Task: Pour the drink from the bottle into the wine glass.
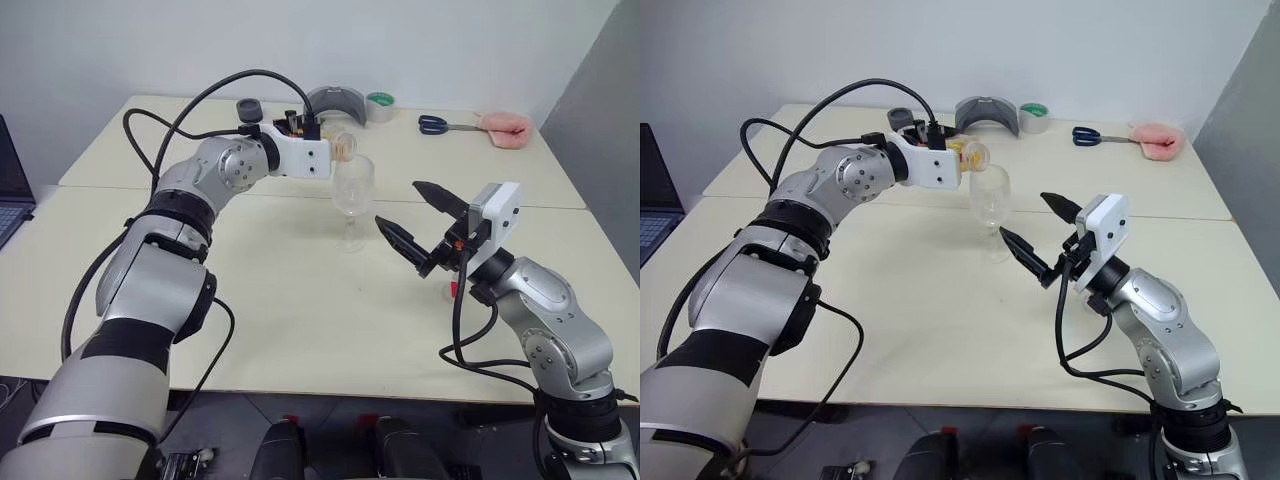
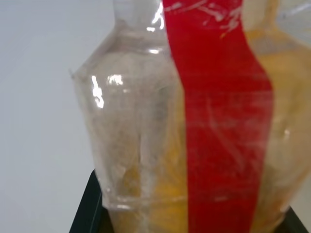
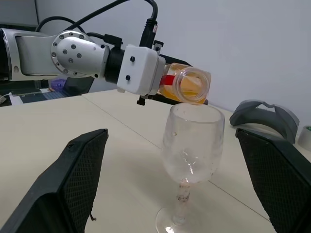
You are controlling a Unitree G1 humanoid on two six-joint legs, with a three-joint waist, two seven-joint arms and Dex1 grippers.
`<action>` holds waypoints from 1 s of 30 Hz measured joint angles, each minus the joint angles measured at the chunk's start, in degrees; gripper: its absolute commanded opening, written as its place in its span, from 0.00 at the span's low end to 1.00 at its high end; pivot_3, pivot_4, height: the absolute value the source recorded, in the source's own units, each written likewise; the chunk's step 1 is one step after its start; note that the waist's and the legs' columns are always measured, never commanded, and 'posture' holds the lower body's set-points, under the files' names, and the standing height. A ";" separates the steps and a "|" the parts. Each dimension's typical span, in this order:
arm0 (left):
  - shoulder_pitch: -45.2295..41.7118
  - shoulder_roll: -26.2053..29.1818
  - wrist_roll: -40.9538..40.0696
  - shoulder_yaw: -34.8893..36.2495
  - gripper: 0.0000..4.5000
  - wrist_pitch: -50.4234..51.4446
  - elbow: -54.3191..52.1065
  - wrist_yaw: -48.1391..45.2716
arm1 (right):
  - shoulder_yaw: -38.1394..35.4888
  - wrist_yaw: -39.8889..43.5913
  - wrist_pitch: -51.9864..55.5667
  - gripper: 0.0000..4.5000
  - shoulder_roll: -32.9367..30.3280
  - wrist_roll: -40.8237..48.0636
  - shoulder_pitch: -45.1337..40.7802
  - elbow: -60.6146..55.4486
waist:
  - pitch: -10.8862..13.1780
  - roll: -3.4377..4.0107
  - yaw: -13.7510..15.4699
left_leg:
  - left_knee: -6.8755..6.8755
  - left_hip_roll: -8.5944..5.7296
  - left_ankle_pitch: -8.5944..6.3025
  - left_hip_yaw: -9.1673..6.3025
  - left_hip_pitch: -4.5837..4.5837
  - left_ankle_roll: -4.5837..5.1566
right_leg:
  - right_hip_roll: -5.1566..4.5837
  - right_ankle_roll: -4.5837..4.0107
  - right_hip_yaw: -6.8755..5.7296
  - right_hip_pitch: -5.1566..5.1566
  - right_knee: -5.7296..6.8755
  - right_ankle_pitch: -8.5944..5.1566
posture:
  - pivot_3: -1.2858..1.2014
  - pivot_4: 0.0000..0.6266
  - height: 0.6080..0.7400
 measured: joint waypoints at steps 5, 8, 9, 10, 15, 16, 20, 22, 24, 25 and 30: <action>-1.69 1.10 2.79 -1.86 0.37 -0.26 0.29 2.91 | 0.00 -0.03 0.01 1.00 0.32 -0.01 0.00 0.00 | 0.00 0.00 0.01 | 0.01 -0.01 0.00 0.00 0.00 0.00 | -0.01 0.00 0.00 0.00 0.01 0.00 | 0.52 0.24 1.00; -2.07 1.31 4.21 -2.96 0.37 -0.29 0.45 4.84 | 0.00 -0.04 0.02 1.00 0.44 -0.01 0.00 0.00 | 0.00 0.00 0.01 | 0.01 -0.02 0.00 0.00 0.00 0.00 | -0.02 0.00 0.00 0.00 0.03 0.00 | 0.52 0.24 1.00; -2.09 1.31 4.47 -3.23 0.37 -0.29 0.53 5.01 | 0.00 -0.05 0.02 1.00 0.45 -0.01 0.00 0.00 | 0.00 0.00 0.00 | 0.01 -0.02 0.00 0.00 0.00 0.00 | -0.02 0.00 0.00 0.00 0.03 0.00 | 0.52 0.24 1.00; -2.11 1.31 4.77 -3.42 0.37 -0.31 0.63 5.15 | 0.00 -0.05 0.02 1.00 0.49 -0.02 0.00 0.00 | 0.00 0.00 0.01 | 0.01 -0.02 0.00 0.00 0.00 0.00 | -0.02 0.00 0.00 0.00 0.04 0.00 | 0.52 0.24 1.00; -3.03 1.31 6.03 -4.44 0.37 -0.31 0.85 6.52 | 0.00 -0.05 0.03 1.00 0.62 -0.09 -0.01 0.00 | 0.00 0.00 0.01 | 0.02 -0.03 0.00 0.01 0.00 0.00 | -0.02 0.00 0.00 -0.01 0.05 0.00 | 0.52 0.24 1.00; -3.37 1.31 6.18 -4.49 0.37 -0.31 0.86 6.78 | 0.00 -0.05 0.03 1.00 0.63 -0.11 -0.01 0.00 | 0.00 0.00 0.01 | 0.02 -0.03 0.00 0.01 0.00 0.00 | -0.02 0.00 0.00 -0.01 0.06 0.00 | 0.52 0.24 1.00; -4.62 1.32 6.63 -5.03 0.37 -0.37 0.90 7.66 | 0.01 -0.03 0.05 1.00 0.66 -0.42 -0.01 0.00 | 0.00 0.00 0.01 | 0.02 -0.03 0.00 0.02 0.01 0.00 | -0.02 0.00 0.01 -0.01 0.07 0.00 | 0.52 0.24 1.00; -4.67 1.32 6.84 -5.33 0.37 -0.44 0.96 8.03 | 0.12 0.03 0.06 1.00 0.66 -0.47 -0.01 0.00 | 0.00 0.00 0.00 | 0.02 -0.03 0.00 0.01 0.01 0.00 | -0.02 0.00 0.01 -0.02 0.09 0.00 | 0.52 0.24 1.00; -4.67 1.31 7.06 -5.55 0.37 -0.65 1.30 8.51 | 0.37 0.05 0.07 1.00 0.66 -0.48 -0.01 0.00 | 0.00 0.00 0.00 | 0.03 -0.03 0.00 0.02 0.01 0.00 | -0.02 0.00 0.00 -0.02 0.10 0.00 | 0.52 0.24 1.00; -4.68 1.32 7.21 -5.61 0.37 -0.77 1.48 8.65 | 0.52 0.05 0.07 1.00 0.67 -0.48 -0.01 0.00 | 0.00 0.00 0.00 | 0.04 -0.03 0.00 0.02 0.01 0.00 | -0.02 0.00 0.01 -0.02 0.10 0.00 | 0.52 0.24 1.00; -4.89 1.33 8.49 -6.66 0.37 -0.94 2.01 9.49 | 0.62 0.02 0.08 1.00 0.74 -0.48 -0.01 0.00 | 0.00 0.00 0.01 | 0.05 -0.04 0.00 0.02 0.01 0.00 | -0.04 0.00 0.00 -0.02 0.12 0.00 | 0.52 0.24 1.00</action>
